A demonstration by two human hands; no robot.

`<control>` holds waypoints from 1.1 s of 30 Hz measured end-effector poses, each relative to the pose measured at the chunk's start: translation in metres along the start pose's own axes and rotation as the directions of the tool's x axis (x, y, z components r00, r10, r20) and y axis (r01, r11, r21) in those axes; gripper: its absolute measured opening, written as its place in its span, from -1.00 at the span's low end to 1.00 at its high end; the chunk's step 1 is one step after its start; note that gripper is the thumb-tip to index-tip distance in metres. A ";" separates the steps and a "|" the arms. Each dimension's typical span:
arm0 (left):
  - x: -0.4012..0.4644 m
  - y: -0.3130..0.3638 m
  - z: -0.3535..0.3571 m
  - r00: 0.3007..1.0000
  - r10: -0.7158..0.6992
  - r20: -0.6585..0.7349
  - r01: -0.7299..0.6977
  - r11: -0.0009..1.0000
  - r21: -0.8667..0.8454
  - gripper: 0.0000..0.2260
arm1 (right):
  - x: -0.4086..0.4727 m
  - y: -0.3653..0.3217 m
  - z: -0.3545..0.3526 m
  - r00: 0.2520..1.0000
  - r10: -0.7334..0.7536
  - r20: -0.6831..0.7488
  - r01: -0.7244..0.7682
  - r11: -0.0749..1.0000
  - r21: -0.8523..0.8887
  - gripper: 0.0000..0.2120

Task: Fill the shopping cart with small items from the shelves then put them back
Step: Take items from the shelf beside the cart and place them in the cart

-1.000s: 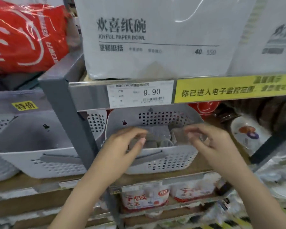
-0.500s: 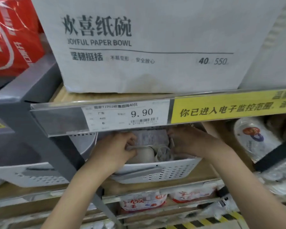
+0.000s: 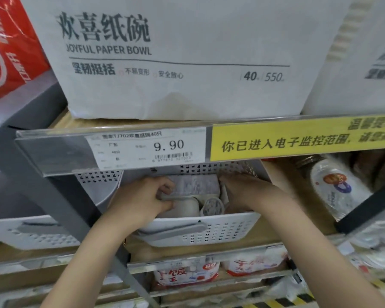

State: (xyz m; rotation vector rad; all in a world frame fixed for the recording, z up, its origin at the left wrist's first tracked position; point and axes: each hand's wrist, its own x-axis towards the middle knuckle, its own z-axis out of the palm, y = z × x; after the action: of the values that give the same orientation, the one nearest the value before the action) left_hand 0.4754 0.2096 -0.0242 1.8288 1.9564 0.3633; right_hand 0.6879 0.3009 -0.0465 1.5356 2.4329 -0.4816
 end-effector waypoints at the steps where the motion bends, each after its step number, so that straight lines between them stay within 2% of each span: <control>1: 0.000 0.000 0.000 1.000 -0.008 0.015 0.008 1.000 0.001 -0.67 | 0.001 0.000 0.000 1.000 -0.007 0.010 0.007 1.000 -0.008 -0.19; 4: 0.003 0.000 0.000 0.998 -0.022 0.062 0.020 0.999 0.033 -0.63 | 0.001 -0.001 -0.003 0.999 -0.001 0.035 0.002 0.999 -0.043 -0.20; 7: 0.003 0.001 0.000 0.996 -0.031 0.089 0.028 0.999 0.039 -0.60 | 0.001 -0.003 -0.002 1.000 0.015 0.016 -0.013 0.995 -0.097 -0.31; 10: 0.004 0.000 0.000 0.996 -0.035 0.082 0.034 0.999 0.021 -0.61 | -0.007 -0.007 -0.006 0.990 -0.037 -0.133 0.012 0.983 -0.182 -0.38; 15: 0.005 0.000 0.000 0.995 -0.025 0.095 0.018 0.997 0.072 -0.65 | -0.029 -0.003 -0.021 0.933 -0.132 -0.334 0.062 0.975 -0.212 -0.38; 17: 0.005 0.000 0.000 0.996 -0.018 0.087 0.009 0.994 0.105 -0.68 | -0.037 0.002 -0.029 0.901 -0.130 -0.413 0.083 0.988 -0.131 -0.35; 20: 0.007 -0.002 0.000 0.994 -0.022 0.104 0.008 0.991 0.134 -0.68 | -0.047 0.007 -0.028 0.826 -0.071 -0.558 0.120 0.991 0.051 -0.42; 22: 0.012 -0.003 0.000 0.987 -0.031 0.159 0.005 0.986 0.164 -0.69 | -0.050 0.004 -0.019 0.788 0.019 -0.615 0.176 0.951 0.254 -0.42; 24: 0.017 -0.001 0.000 0.970 -0.052 0.237 0.001 0.977 0.211 -0.72 | -0.049 0.000 -0.009 0.750 0.084 -0.656 0.227 0.899 0.375 -0.46; 26: 0.022 0.003 0.001 0.948 -0.082 0.306 0.000 0.965 0.260 -0.74 | -0.046 -0.002 -0.005 0.729 0.117 -0.675 0.231 0.886 0.403 -0.49; 28: 0.025 0.004 0.003 0.936 -0.108 0.336 -0.010 0.944 0.331 -0.78 | -0.044 -0.001 -0.003 0.713 0.128 -0.689 0.239 0.880 0.411 -0.42; 30: 0.028 0.005 0.006 0.935 -0.114 0.337 -0.030 0.919 0.392 -0.74 | -0.043 0.001 -0.002 0.706 0.116 -0.699 0.243 0.887 0.393 -0.37; 33: 0.027 0.011 0.008 0.944 -0.114 0.309 -0.042 0.890 0.455 -0.74 | -0.042 0.002 0.001 0.707 0.112 -0.698 0.246 0.886 0.392 -0.47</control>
State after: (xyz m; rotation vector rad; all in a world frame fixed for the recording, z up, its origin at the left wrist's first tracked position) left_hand 0.4877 0.2364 -0.0293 1.9623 1.9386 -0.4349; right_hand 0.7077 0.2667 -0.0325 2.1513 3.1301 -0.6009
